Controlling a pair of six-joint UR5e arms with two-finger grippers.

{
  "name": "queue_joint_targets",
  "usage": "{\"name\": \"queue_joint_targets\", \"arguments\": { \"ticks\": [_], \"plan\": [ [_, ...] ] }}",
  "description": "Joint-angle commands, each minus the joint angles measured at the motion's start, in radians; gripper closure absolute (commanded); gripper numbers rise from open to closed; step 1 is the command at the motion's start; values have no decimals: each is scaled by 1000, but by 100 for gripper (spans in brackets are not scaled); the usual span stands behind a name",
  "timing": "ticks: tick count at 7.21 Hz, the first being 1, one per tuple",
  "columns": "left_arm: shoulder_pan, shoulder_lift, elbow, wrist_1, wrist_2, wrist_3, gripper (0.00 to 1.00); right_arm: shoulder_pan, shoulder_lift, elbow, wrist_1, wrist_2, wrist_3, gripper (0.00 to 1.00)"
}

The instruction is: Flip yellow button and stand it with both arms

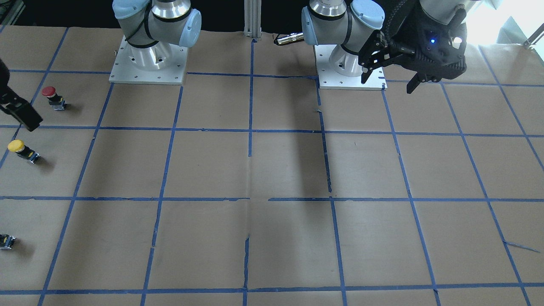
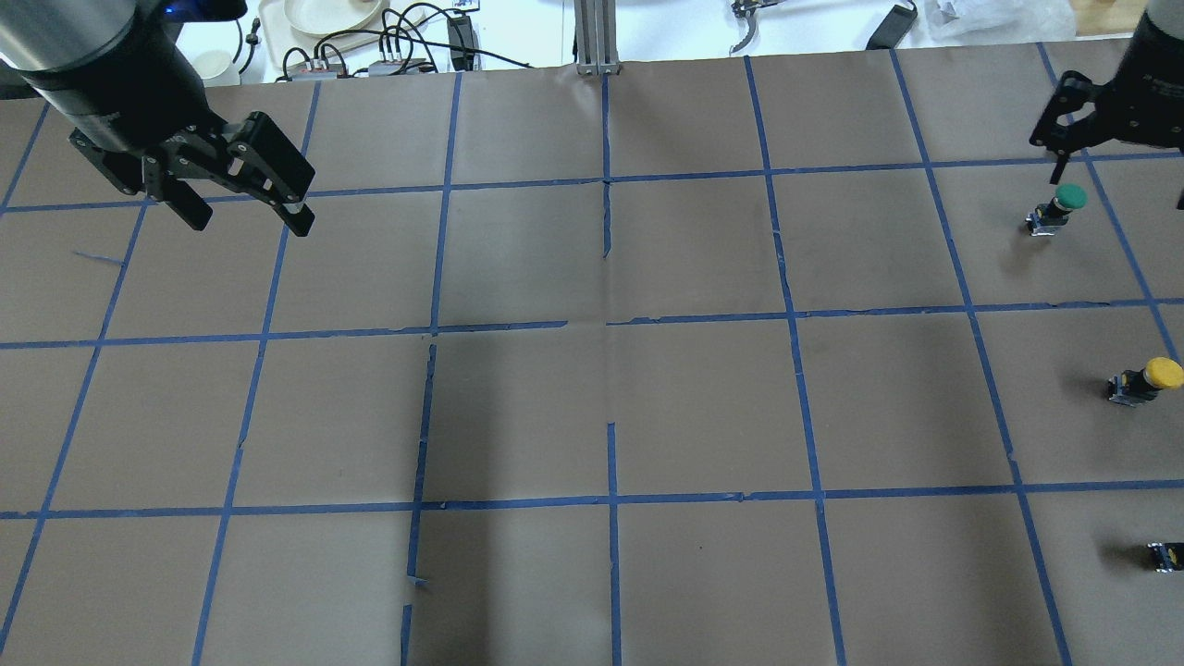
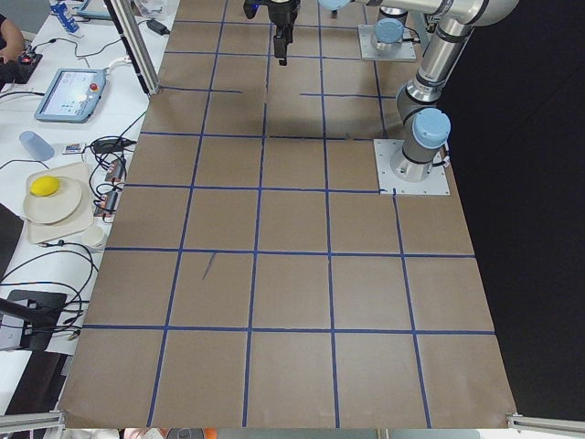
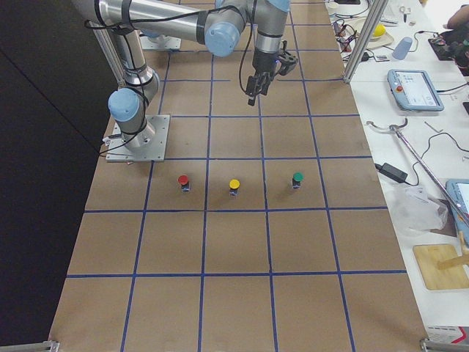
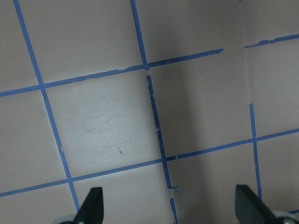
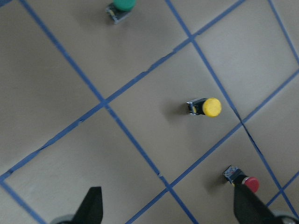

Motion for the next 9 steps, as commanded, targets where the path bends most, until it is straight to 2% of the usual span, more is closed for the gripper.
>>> {"name": "queue_joint_targets", "arguments": {
  "ticks": [1,3,4,7,9],
  "plan": [
    [1,0,0,0,0,0,0,159,-30,-13,2,166,-35,0],
    [3,0,1,0,0,0,0,275,-41,-20,-18,188,-55,0],
    [3,0,0,0,0,0,0,296,-45,-29,-22,266,-85,0],
    [3,0,0,1,0,0,0,304,-34,-30,-15,267,-141,0],
    [3,0,0,0,0,0,0,297,-28,-50,-13,262,-305,0]
  ]
}}
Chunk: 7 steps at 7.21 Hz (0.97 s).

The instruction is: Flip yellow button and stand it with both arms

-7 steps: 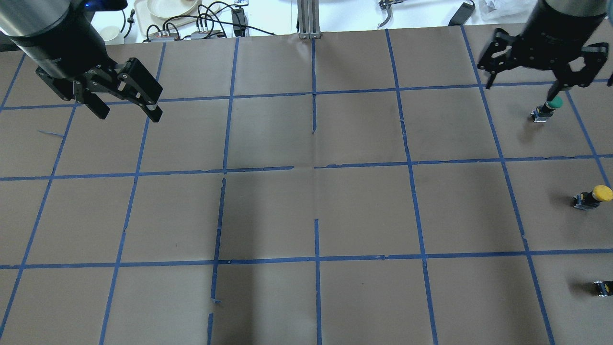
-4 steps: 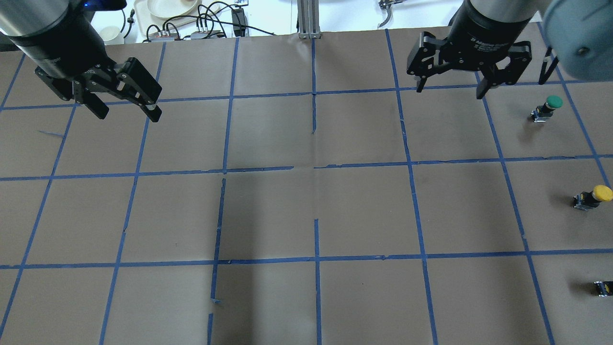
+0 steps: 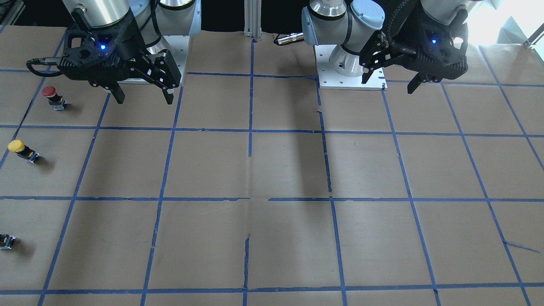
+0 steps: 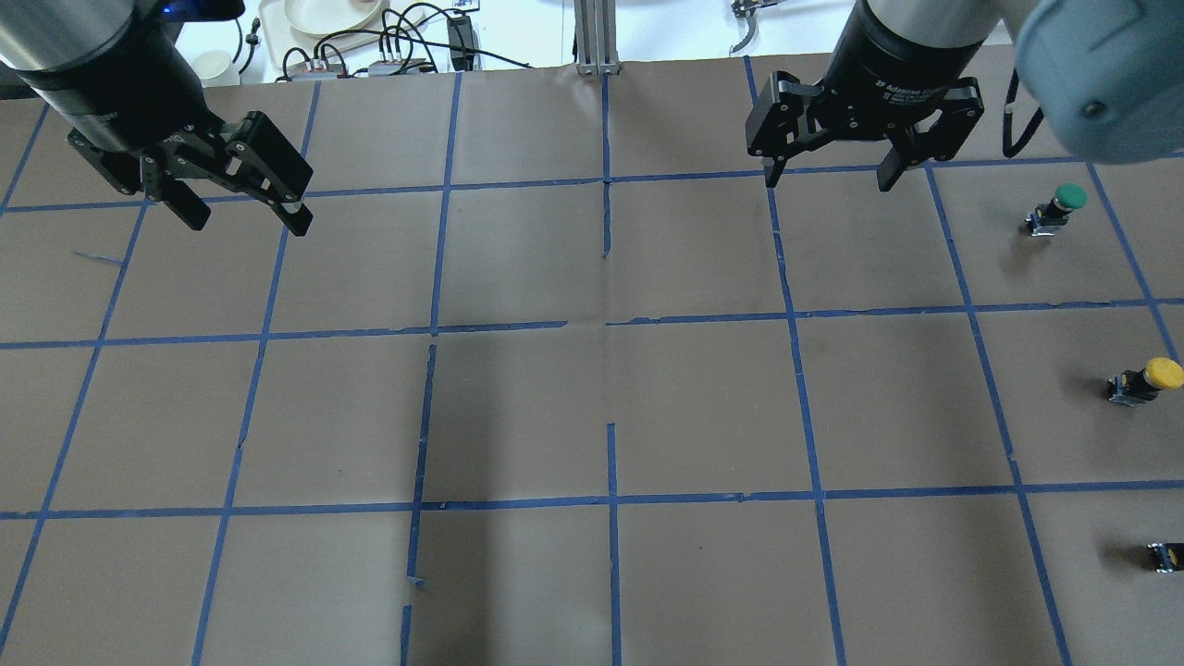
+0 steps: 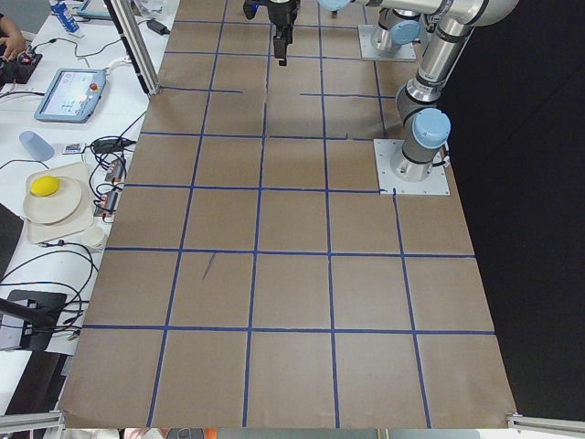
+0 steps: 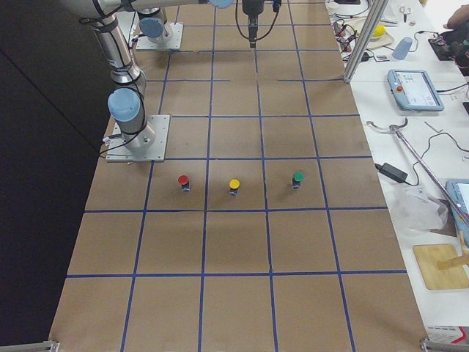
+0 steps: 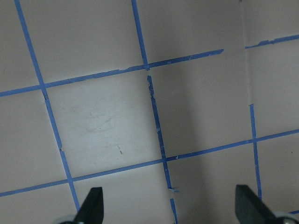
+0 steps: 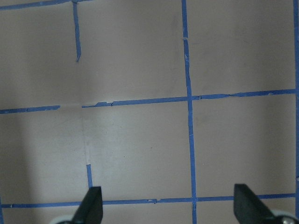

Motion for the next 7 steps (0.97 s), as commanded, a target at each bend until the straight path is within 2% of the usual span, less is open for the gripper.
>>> {"name": "queue_joint_targets", "arguments": {
  "ticks": [1,7],
  "plan": [
    [0,0,0,1,0,0,0,-7,8,-27,12,-54,-148,0],
    [3,0,2,1,0,0,0,-10,11,-10,17,-30,-139,0]
  ]
}}
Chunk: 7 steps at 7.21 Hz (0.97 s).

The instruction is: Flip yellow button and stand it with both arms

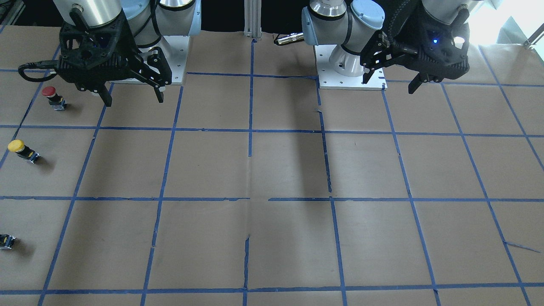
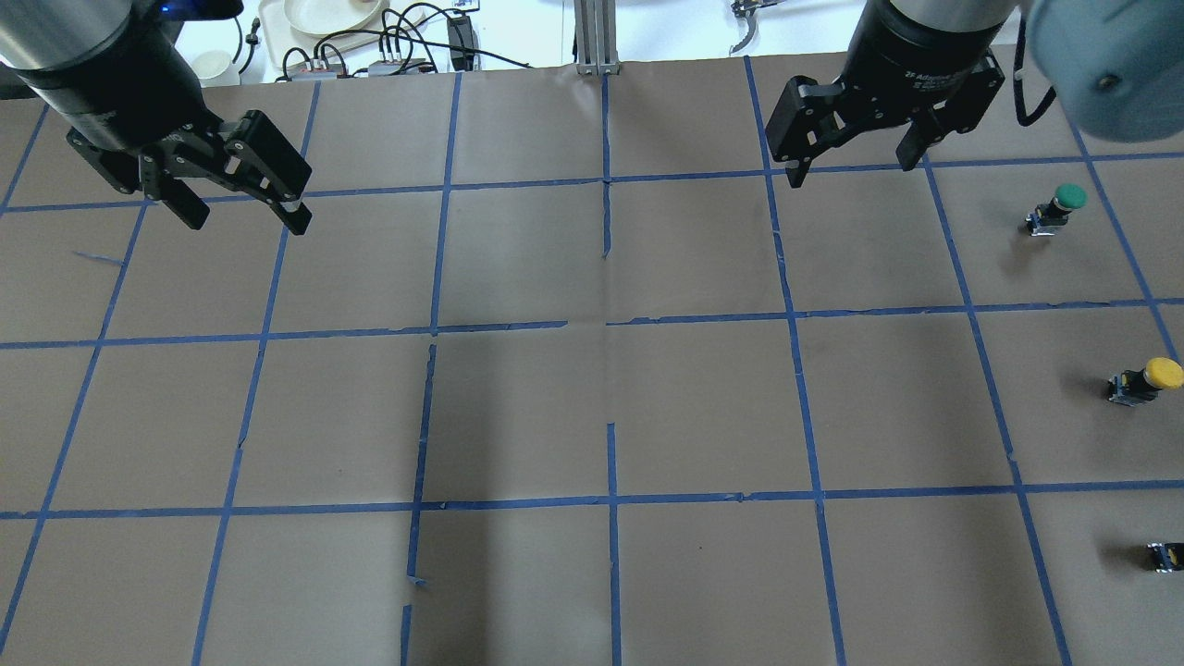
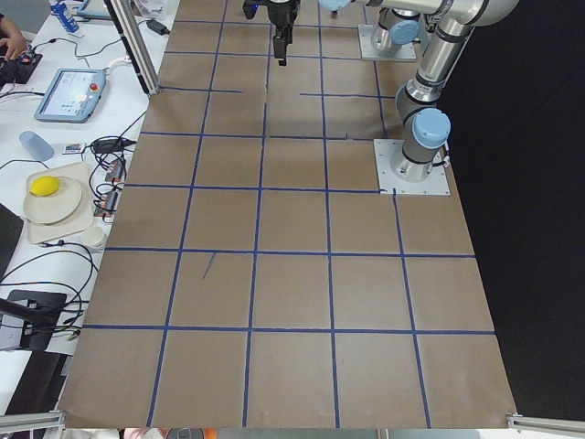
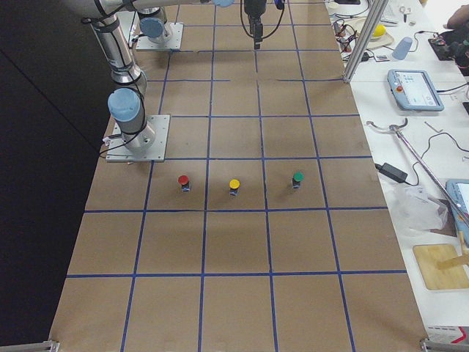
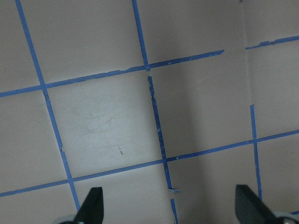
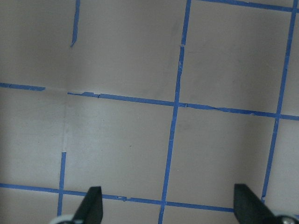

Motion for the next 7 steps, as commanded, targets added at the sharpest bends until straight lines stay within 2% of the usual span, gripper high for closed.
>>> {"name": "queue_joint_targets", "arguments": {
  "ticks": [1,5,6,7],
  "plan": [
    [0,0,0,1,0,-1,0,0,0,5,-3,15,7,0],
    [0,-15,28,8,14,-46,0,0,0,9,-2,10,40,0],
    [-10,-24,26,6,81,-109,0,2,-6,8,2,10,43,0],
    [-18,-20,16,6,83,-161,0,2,-5,8,2,12,43,0]
  ]
}}
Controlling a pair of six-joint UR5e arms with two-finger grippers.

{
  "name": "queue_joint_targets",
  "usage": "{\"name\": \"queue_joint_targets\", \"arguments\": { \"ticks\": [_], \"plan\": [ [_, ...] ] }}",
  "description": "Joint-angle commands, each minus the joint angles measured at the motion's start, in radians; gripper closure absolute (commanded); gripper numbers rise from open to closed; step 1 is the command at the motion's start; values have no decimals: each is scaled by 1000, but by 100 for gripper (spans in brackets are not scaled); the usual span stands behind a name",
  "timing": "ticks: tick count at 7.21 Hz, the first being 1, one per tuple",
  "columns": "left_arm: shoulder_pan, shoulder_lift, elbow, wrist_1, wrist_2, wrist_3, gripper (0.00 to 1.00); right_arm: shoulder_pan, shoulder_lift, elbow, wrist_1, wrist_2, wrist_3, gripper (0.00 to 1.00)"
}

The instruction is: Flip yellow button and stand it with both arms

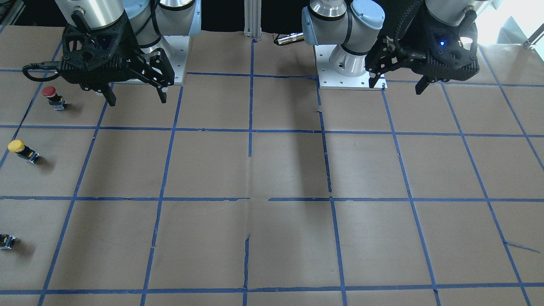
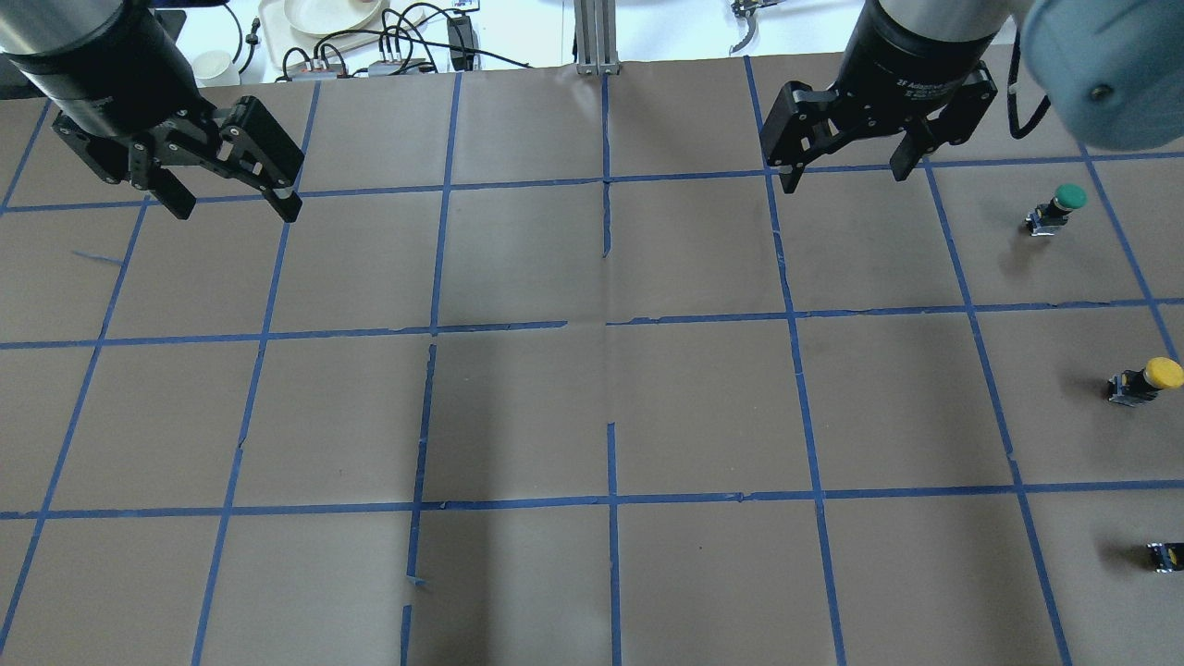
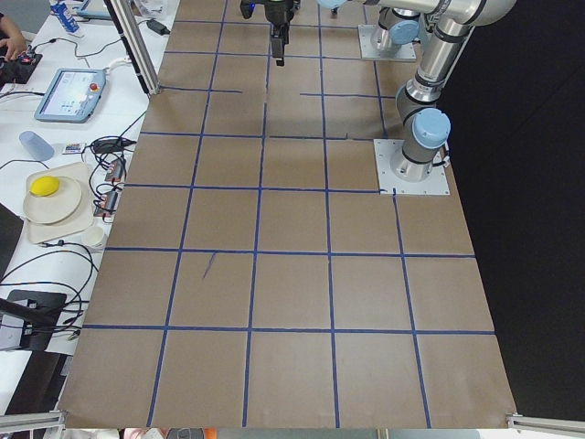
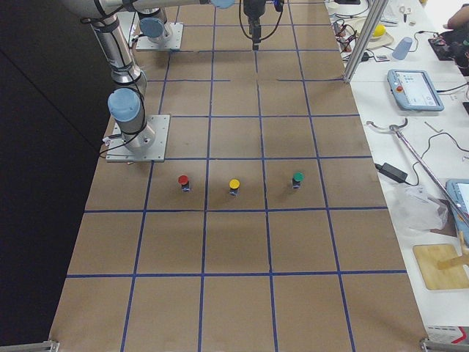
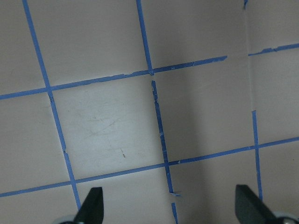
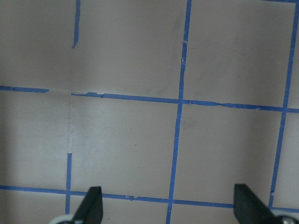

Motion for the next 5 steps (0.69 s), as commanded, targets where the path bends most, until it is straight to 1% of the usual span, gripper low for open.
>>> {"name": "queue_joint_targets", "arguments": {
  "ticks": [1,2,5],
  "plan": [
    [-11,-3,-6,0,24,-119,0,1,1,1,3,-1,3,0],
    [-14,0,-15,-3,16,-153,0,1,1,6,3,-1,3,0],
    [-50,19,-56,1,22,-167,0,1,1,9,3,-2,2,0]
  ]
}}
